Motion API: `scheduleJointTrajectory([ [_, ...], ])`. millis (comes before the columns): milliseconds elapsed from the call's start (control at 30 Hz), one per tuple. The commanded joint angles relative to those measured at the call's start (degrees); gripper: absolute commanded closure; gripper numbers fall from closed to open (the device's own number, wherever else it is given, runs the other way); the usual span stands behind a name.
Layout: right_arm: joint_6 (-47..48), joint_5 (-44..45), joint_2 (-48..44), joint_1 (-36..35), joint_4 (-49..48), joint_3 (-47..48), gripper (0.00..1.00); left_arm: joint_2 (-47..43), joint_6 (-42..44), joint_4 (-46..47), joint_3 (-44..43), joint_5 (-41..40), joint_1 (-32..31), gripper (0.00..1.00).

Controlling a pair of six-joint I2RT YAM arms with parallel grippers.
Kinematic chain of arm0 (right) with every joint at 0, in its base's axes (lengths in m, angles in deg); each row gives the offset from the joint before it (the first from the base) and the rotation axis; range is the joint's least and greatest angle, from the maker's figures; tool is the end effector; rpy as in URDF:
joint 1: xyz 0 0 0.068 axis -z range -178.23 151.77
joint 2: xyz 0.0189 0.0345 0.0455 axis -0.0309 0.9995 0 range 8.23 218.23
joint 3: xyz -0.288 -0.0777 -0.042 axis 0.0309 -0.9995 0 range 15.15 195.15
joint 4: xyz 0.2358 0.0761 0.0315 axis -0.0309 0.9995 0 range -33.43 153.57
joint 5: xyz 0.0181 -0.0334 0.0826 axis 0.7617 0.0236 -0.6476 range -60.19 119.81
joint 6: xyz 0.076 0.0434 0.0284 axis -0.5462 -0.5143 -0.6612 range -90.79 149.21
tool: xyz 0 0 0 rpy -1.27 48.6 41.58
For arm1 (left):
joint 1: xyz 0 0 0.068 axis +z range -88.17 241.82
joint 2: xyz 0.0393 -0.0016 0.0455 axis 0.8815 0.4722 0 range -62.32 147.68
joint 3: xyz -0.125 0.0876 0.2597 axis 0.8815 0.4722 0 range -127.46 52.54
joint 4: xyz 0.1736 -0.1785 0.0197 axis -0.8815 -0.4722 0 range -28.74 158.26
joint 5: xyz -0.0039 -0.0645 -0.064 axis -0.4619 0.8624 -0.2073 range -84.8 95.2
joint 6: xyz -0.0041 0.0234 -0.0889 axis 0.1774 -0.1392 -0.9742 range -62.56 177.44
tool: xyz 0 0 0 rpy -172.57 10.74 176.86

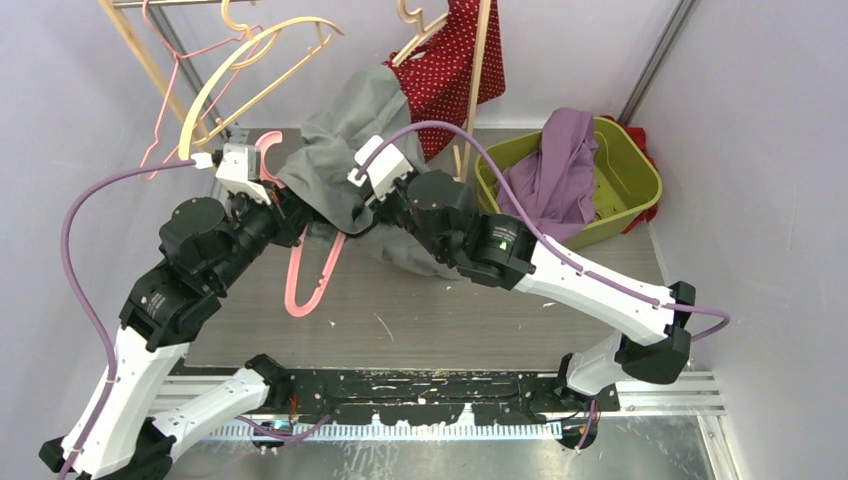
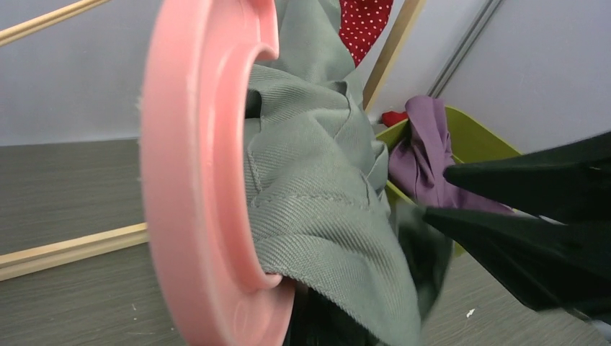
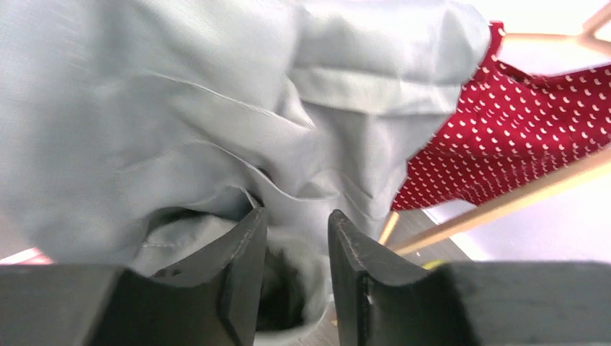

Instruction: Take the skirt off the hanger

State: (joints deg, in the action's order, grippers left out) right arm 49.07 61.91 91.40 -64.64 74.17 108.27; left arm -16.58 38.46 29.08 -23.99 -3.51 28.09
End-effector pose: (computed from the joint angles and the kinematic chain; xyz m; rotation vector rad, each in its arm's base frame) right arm 0.1789 0.2998 0.4847 -0.8176 1.4742 0.1329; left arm 0.1219 -0.0665 0.4715 0.1101 1.7431 -0.5491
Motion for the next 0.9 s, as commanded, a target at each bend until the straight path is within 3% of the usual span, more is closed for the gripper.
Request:
scheduleJointTrajectory([
  [0, -1.4, -3.3, 0.7, -5.1, 9.7, 6.2, 0.52, -0.3, 1.8, 2.8, -1.0, 0.3, 0.2, 1.0],
  [67, -0.9, -3.3, 0.6, -7.2, 11.6, 7.2, 0.4, -0.5, 2.0, 3.4, -0.7, 0.1, 0.2, 1.0],
  [367, 4.8, 0.8, 5.1, -8.2, 5.4, 11.6, 0.24, -0.1, 2.2, 4.1, 0.0, 3.1, 0.2, 1.0],
  [433, 5.1, 2.3, 6.5, -8.3, 2.9, 12.5, 0.11, 0.1, 2.4, 3.7, -0.1, 4.1, 0.3, 1.0],
  [533, 7.4, 2.3, 7.5, -8.2, -1.7, 11.7, 0.01, 0.3, 2.9, 3.6, -0.1, 6.7, 0.3, 1.0],
  [833, 14.4, 4.3, 11.5, -8.3, -4.3, 16.3, 0.0, 0.6, 4.3, 1.8, -0.1, 11.4, 0.2, 1.0],
  [867, 15.4, 5.3, 12.1, -8.2, -5.0, 16.3, 0.04, 0.5, 4.4, 1.6, -0.1, 11.6, 0.2, 1.0],
])
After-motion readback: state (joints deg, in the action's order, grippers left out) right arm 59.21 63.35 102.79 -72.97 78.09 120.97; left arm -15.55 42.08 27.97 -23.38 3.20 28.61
